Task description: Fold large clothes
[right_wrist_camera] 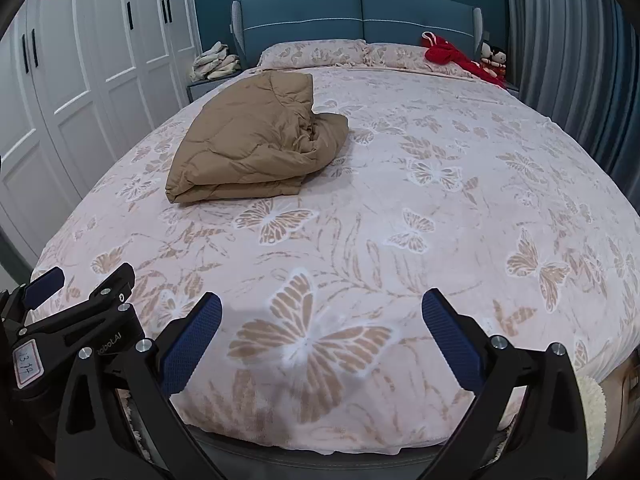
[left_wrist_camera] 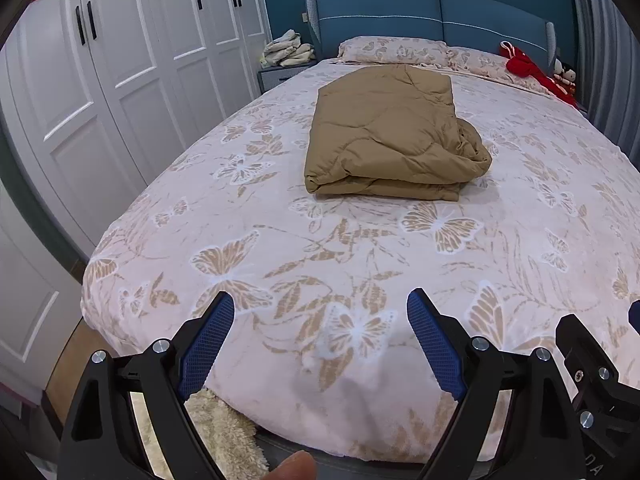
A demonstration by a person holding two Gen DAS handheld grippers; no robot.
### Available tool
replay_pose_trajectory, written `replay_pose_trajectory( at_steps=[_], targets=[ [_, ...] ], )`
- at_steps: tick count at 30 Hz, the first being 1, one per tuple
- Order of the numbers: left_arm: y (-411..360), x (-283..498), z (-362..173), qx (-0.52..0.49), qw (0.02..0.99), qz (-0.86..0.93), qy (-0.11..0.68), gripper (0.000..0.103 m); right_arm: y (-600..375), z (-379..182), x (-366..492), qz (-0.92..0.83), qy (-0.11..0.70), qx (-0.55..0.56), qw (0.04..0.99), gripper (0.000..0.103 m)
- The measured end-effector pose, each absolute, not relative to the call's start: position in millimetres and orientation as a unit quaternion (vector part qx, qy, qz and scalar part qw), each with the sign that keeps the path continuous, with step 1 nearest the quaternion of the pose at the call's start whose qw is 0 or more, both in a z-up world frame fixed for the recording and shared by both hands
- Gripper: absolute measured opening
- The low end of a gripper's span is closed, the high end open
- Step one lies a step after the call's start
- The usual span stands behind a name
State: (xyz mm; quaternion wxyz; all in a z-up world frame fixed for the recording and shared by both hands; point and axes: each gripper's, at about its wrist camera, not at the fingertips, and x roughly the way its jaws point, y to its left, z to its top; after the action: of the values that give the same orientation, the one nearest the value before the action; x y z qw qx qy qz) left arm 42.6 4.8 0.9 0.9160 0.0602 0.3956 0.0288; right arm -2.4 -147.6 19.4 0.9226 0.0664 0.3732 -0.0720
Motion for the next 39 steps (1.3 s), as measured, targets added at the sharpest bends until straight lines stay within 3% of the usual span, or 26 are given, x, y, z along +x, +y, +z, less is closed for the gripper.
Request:
replay_pose_trajectory(
  at_steps=[39],
  targets=[
    [5.8,42.9,0.6,0.06,0.916,0.029,0.396,0.084,-147.5,19.4,-2.9,-0.072,0.372,0.066,0.923,0.098]
  ],
)
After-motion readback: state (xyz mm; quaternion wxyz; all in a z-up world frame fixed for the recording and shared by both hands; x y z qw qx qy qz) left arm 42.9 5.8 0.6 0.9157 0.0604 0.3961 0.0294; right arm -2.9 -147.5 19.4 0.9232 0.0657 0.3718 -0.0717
